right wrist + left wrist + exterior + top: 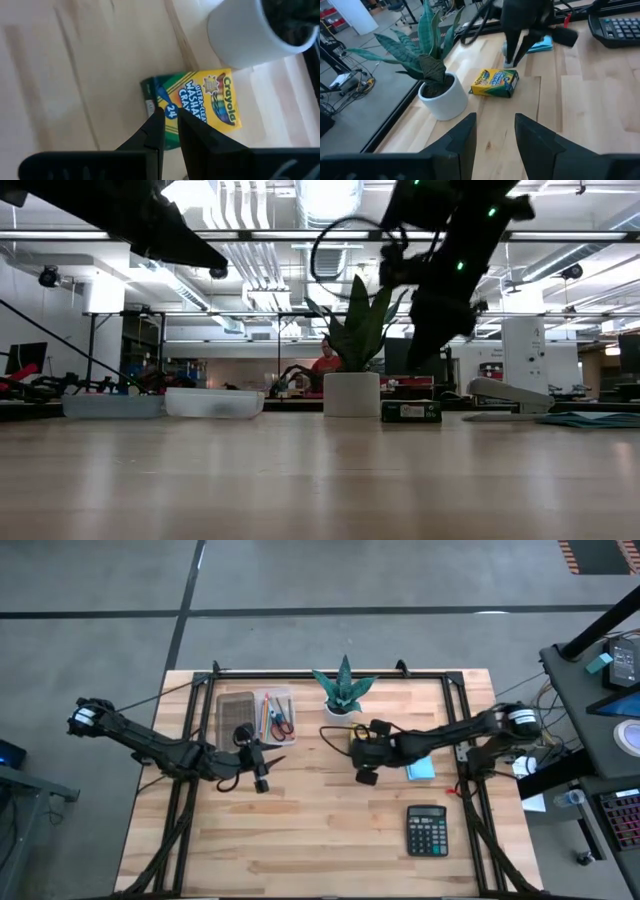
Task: Pack school essentials
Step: Put the yellow crayon box into the black supply box
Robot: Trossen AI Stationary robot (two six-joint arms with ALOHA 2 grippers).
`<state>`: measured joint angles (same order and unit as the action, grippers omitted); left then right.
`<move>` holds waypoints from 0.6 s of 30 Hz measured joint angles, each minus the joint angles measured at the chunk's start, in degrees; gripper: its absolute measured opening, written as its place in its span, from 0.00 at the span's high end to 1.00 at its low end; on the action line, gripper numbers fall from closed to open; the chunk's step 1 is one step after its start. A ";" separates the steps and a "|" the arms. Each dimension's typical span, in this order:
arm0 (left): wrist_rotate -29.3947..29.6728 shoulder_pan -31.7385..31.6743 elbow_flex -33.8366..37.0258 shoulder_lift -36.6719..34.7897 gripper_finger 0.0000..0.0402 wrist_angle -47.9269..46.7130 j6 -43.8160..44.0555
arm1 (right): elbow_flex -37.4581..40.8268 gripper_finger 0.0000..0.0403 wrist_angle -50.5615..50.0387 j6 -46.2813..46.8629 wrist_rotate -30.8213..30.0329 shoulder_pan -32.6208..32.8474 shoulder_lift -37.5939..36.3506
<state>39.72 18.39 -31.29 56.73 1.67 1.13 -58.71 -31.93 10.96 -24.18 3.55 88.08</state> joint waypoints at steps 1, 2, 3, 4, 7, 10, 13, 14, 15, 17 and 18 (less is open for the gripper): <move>0.00 0.00 0.00 0.03 0.71 0.01 -0.02 | -0.29 0.89 -0.02 -0.54 0.04 -0.72 1.19; 0.00 0.00 0.00 0.03 0.71 -0.06 -0.02 | -0.51 0.89 0.05 -1.18 0.02 -1.46 2.23; 0.00 0.00 0.00 0.03 0.71 -0.11 -0.02 | -0.71 0.89 -0.04 -1.71 -0.06 -2.26 3.34; 0.00 0.00 0.00 0.03 0.71 -0.08 -0.02 | -0.99 0.89 -0.36 -2.23 -0.38 -2.89 4.41; 0.00 0.00 0.00 -0.08 0.71 -0.15 -0.03 | -1.32 0.89 -0.63 -3.82 -2.35 -4.13 6.71; 0.02 0.00 0.00 -0.14 0.71 -0.14 -0.04 | -1.22 0.89 -0.46 -5.07 -2.93 -4.56 7.91; 0.03 0.00 0.00 -0.17 0.71 -0.13 -0.04 | -1.01 0.89 -0.21 -5.77 -3.08 -4.83 8.65; 0.04 0.00 0.00 -0.16 0.71 -0.13 -0.04 | -0.97 0.89 -0.14 -5.99 -3.11 -4.85 8.92; 0.04 0.00 0.00 -0.12 0.71 -0.11 -0.04 | -0.97 0.89 0.01 -6.10 -3.15 -4.82 9.13; 0.04 0.00 0.00 -0.13 0.71 -0.10 -0.04 | -0.97 0.89 0.14 -6.41 -3.26 -4.80 9.44; 0.04 0.00 0.00 -0.13 0.71 -0.02 -0.04 | -0.97 0.89 0.28 -6.51 -3.24 -4.80 9.49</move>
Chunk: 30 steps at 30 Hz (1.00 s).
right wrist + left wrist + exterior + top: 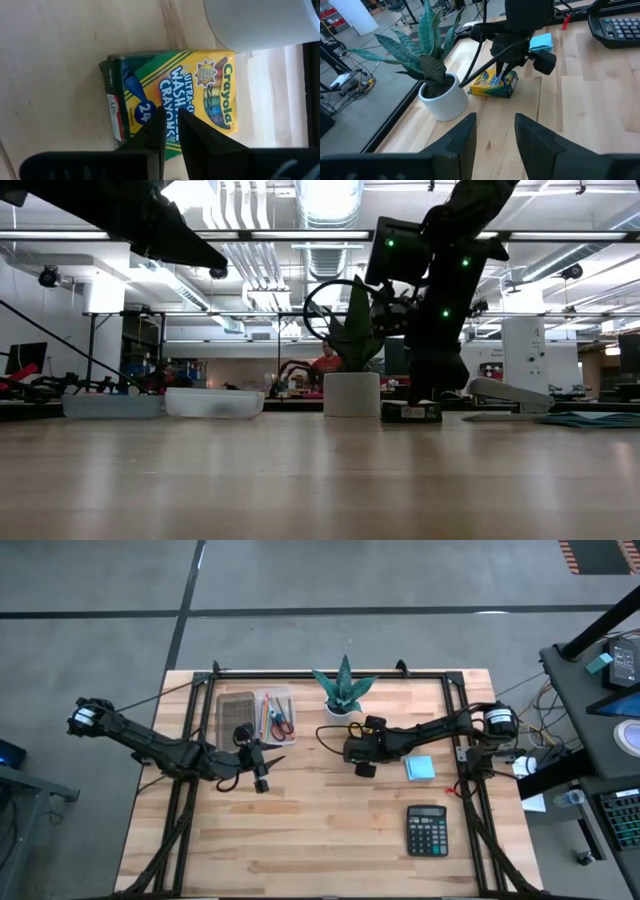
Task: Pack school essentials
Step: Put the yellow crayon box into the black supply box
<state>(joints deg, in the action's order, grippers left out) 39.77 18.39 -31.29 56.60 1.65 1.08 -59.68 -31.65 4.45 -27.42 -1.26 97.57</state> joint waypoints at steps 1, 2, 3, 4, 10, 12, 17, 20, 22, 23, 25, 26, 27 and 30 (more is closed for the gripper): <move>0.00 0.00 0.00 0.00 0.71 0.04 0.00 | 0.02 0.89 0.13 0.01 0.20 -0.02 0.05; 0.00 0.00 0.00 -0.02 0.71 0.04 0.00 | 0.03 0.89 0.20 0.01 0.39 -0.02 0.05; 0.00 0.00 0.00 -0.02 0.71 0.07 -0.01 | 0.04 0.89 0.23 0.01 0.60 -0.02 0.05; 0.00 0.00 0.00 -0.04 0.71 0.09 -0.02 | 0.05 0.89 0.29 0.00 1.26 0.08 0.05; 0.02 0.00 0.00 -0.02 0.71 0.15 -0.02 | -0.73 0.89 0.81 -0.07 9.46 0.90 -0.22; 0.02 0.00 0.00 -0.04 0.71 0.42 -0.02 | -1.23 0.89 0.76 -0.46 10.46 1.70 -0.21; 0.02 0.00 0.00 -0.06 0.71 0.89 -0.02 | -2.76 0.89 0.60 -1.51 12.38 4.11 -0.67; 0.02 0.00 0.00 -0.04 0.71 0.90 -0.04 | -3.84 0.89 0.83 -1.55 15.25 5.62 -1.03; 0.02 0.00 0.00 -0.05 0.71 0.94 -0.03 | -4.36 0.89 1.75 -2.27 17.53 6.81 -1.09; 0.03 0.00 0.00 -0.06 0.71 0.90 -0.03 | -4.64 0.89 2.42 -2.62 18.39 7.51 -1.09; 0.03 0.00 0.00 -0.07 0.71 0.93 -0.03 | -4.90 0.89 3.86 -3.28 18.89 9.07 -1.28; 0.02 0.00 0.00 -0.06 0.71 0.92 -0.04 | -4.98 0.89 4.27 -3.87 18.87 9.72 -1.46; 0.02 0.00 0.00 -0.04 0.71 0.92 -0.02 | -5.14 0.89 4.50 -4.05 18.89 10.33 -1.65; 0.02 0.00 0.00 -0.04 0.71 0.93 -0.02 | -5.52 0.89 4.60 -4.45 18.68 11.60 -2.16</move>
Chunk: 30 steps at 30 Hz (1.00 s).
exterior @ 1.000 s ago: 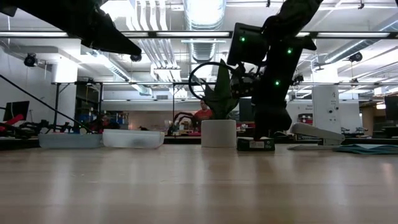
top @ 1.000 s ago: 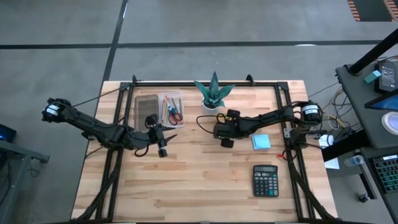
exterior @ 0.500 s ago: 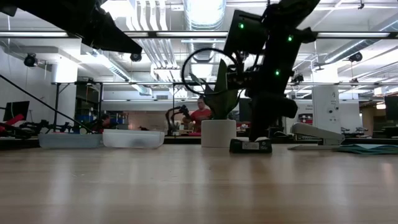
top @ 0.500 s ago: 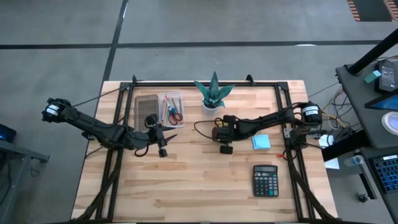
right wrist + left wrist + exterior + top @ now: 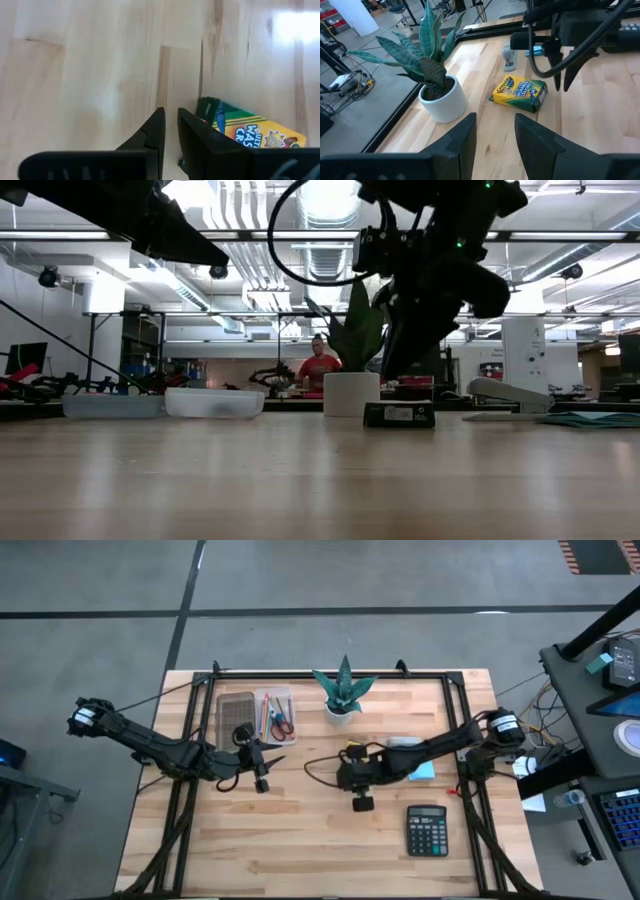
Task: Pack school essentials
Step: Put the yellow crayon box into the black supply box
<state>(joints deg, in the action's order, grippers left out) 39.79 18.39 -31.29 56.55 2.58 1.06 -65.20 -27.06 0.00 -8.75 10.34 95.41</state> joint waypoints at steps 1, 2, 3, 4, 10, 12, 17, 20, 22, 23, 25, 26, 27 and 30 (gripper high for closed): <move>0.00 0.00 0.00 0.00 0.71 -0.01 0.00 | -0.01 0.89 0.00 -0.03 -0.04 0.31 -0.32; 0.00 0.00 0.00 0.00 0.71 -0.03 0.00 | 0.01 0.89 0.01 -0.03 -0.11 0.55 -0.50; 0.00 0.00 0.00 0.00 0.71 0.03 0.00 | 0.03 0.89 0.16 -0.03 -0.23 0.69 -0.83; 0.00 0.00 0.00 0.00 0.71 0.01 0.00 | 0.40 0.89 0.40 -0.03 -0.23 0.71 -1.30; 0.00 0.00 0.00 0.02 0.71 0.08 0.58 | 3.97 0.89 -1.79 0.85 -6.24 0.65 -5.49; 0.00 0.00 0.00 0.02 0.71 0.09 2.09 | 4.98 0.89 -3.90 2.21 -11.98 0.39 -7.52; -0.33 0.00 -0.02 1.15 0.71 2.57 3.08 | 9.81 0.89 -4.46 4.48 -18.26 -2.16 -12.80; -0.86 0.00 -0.02 3.03 0.71 7.14 2.87 | 13.50 0.89 -0.66 4.47 -18.30 -4.22 -15.37; -2.22 -0.02 -0.02 4.58 0.71 10.59 1.38 | 15.91 0.89 2.84 3.85 -18.25 -5.90 -16.41; -3.12 -0.03 -0.02 5.43 0.71 12.54 0.02 | 16.95 0.89 5.00 3.23 -18.28 -6.88 -16.61; -3.91 -0.02 -0.07 6.94 0.71 16.18 -2.32 | 18.84 0.89 9.17 1.48 -18.29 -8.75 -16.76; -3.91 -0.04 -0.27 7.68 0.71 17.32 -3.05 | 19.50 0.89 10.60 0.51 -18.27 -9.65 -16.51; -3.92 -0.04 -0.81 8.42 0.71 17.99 -3.37 | 19.92 0.89 11.90 -0.24 -18.28 -10.46 -16.01; -3.91 -0.04 -2.61 9.82 0.71 17.99 -3.93 | 20.10 0.89 12.84 -2.22 -18.17 -12.84 -13.68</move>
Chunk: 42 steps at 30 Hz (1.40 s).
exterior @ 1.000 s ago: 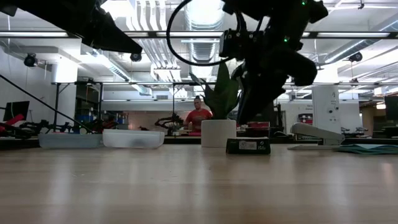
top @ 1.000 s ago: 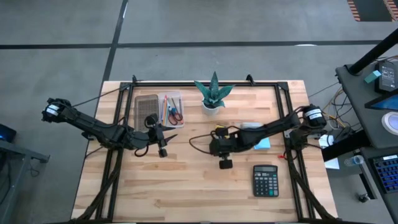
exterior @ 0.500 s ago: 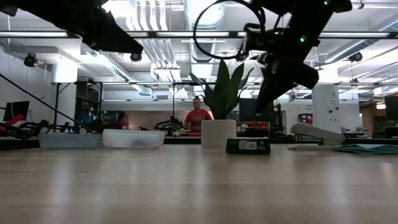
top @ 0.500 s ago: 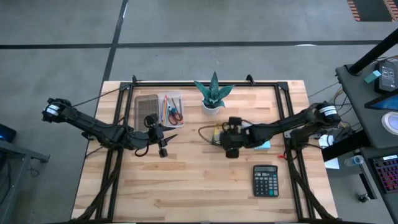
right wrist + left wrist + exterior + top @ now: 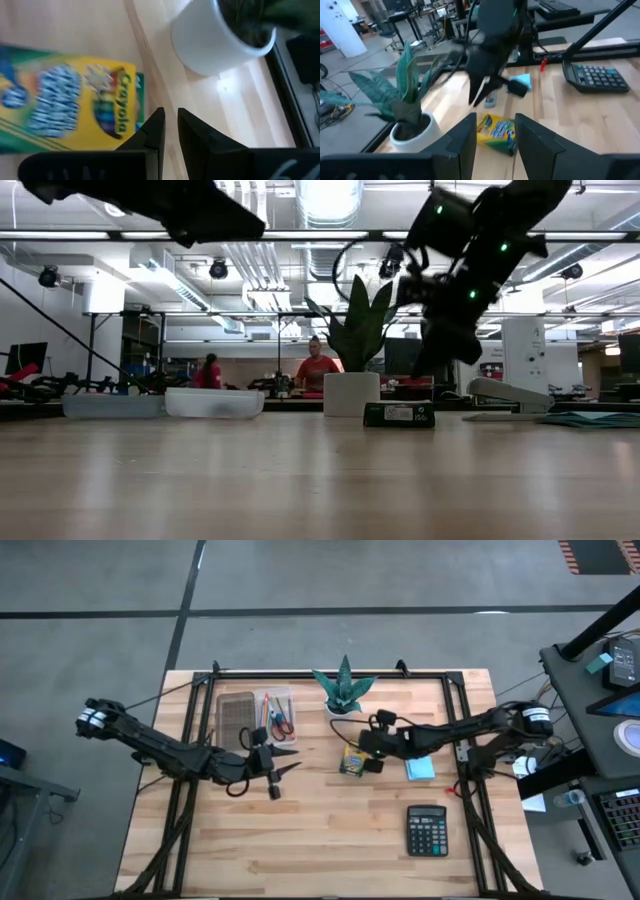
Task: Pack school essentials
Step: Put the yellow crayon box into the black supply box
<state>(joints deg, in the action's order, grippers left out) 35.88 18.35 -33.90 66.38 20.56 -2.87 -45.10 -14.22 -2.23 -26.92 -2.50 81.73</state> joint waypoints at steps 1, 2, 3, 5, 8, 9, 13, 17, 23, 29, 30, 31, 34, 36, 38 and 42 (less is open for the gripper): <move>-0.07 0.00 -0.59 0.43 0.71 0.22 -0.09 | 0.00 0.89 0.00 -0.33 0.18 -0.66 0.91; -0.17 0.00 -0.85 0.71 0.71 0.19 -0.14 | -0.04 0.89 -0.02 -0.60 0.45 -1.09 1.75; -0.15 0.00 -0.99 0.90 0.71 -0.09 -0.14 | -0.06 0.89 -0.01 -1.08 1.00 -1.35 2.54; -0.16 0.00 -1.26 1.44 0.71 0.04 -0.17 | -0.14 0.89 -0.08 -1.82 2.33 -1.46 3.80; -0.15 0.00 -1.26 1.73 0.71 0.03 -0.74 | -0.20 0.89 0.11 -1.55 4.78 -1.40 5.25; -0.15 0.00 -1.26 1.79 0.71 -0.02 -0.75 | -0.20 0.89 0.15 -1.19 5.75 -1.40 5.73; -0.13 0.00 -1.26 1.79 0.71 -0.03 -0.81 | -0.26 0.89 2.61 0.74 12.24 -0.33 6.36; -0.11 0.00 -1.23 1.90 0.71 -0.03 -0.84 | -0.24 0.89 7.21 1.66 20.50 2.23 5.66; -1.18 0.00 -1.23 4.00 0.71 0.28 1.01 | -0.35 0.89 6.08 4.68 19.61 5.76 1.08; -3.96 -0.24 -1.25 11.48 0.77 4.04 7.96 | 2.26 0.89 5.63 9.03 19.43 8.63 -3.50; -4.37 -0.26 -1.31 13.68 0.80 5.26 8.78 | 2.73 0.89 5.80 10.10 19.41 8.99 -4.00; -5.24 -0.28 -1.51 16.06 0.83 6.47 9.56 | 3.26 0.89 5.81 10.92 19.37 9.39 -4.57; -8.03 -0.69 -3.46 23.31 0.94 9.02 10.07 | 4.59 0.89 6.35 13.71 19.17 10.44 -5.77; -11.19 -1.36 -6.32 27.83 0.98 9.84 11.39 | 5.43 0.89 6.18 15.73 18.41 11.29 -6.18; -13.07 -1.92 -9.15 32.00 0.99 9.44 12.04 | 5.99 0.89 6.29 17.34 16.68 12.31 -6.27; -17.37 -2.69 -14.82 39.29 1.00 7.52 12.75 | 6.40 0.89 6.79 21.09 14.87 13.85 -5.69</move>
<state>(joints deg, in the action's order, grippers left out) 18.50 15.66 -48.72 105.67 28.09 9.88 -38.70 -7.43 18.86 -12.05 11.35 76.04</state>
